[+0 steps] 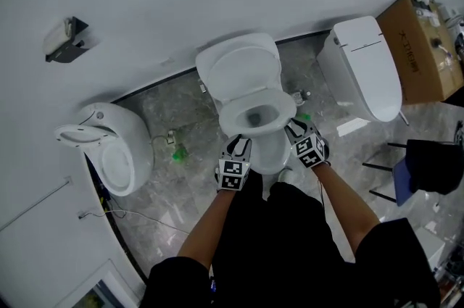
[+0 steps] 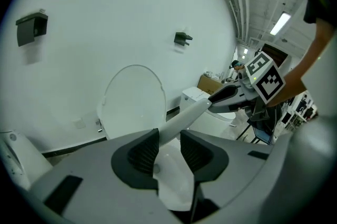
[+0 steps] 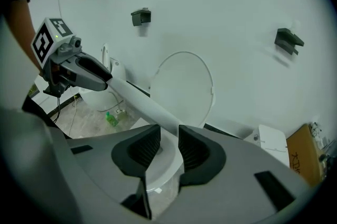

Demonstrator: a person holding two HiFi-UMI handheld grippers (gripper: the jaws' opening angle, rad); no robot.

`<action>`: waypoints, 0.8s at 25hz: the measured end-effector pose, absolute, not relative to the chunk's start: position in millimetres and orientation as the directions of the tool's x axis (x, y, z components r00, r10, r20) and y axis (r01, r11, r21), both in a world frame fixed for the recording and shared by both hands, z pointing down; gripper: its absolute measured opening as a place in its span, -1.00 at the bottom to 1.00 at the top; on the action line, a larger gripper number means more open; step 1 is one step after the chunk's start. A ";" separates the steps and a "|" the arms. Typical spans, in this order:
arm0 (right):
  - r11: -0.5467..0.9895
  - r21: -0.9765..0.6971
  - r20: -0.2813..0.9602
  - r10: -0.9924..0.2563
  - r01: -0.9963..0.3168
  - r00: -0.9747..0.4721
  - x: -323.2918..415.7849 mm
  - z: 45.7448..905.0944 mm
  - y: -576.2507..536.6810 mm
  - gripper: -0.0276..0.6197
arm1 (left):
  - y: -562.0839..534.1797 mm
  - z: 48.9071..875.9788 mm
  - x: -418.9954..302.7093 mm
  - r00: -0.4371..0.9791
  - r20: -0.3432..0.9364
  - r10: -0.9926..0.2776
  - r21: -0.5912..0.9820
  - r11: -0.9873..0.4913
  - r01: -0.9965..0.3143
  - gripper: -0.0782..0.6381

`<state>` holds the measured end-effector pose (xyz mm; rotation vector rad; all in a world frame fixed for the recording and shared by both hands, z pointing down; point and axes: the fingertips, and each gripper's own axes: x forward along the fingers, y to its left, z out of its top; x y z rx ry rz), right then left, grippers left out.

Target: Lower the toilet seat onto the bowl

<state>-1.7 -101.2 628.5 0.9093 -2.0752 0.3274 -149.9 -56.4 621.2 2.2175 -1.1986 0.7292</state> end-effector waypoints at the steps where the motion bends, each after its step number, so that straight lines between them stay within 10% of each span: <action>1: 0.710 0.085 0.778 -0.486 -0.700 -0.398 0.6 632.2 -94.4 -0.55 | -49.8 624.2 -147.2 0.459 0.670 -0.583 0.179 -0.473 -0.863 -0.43; 20: 0.755 0.076 0.794 -0.441 -0.651 -0.418 27.4 696.0 3.6 -0.54 | 52.8 693.1 -119.7 0.321 0.724 -0.611 0.091 -0.376 -0.922 -0.46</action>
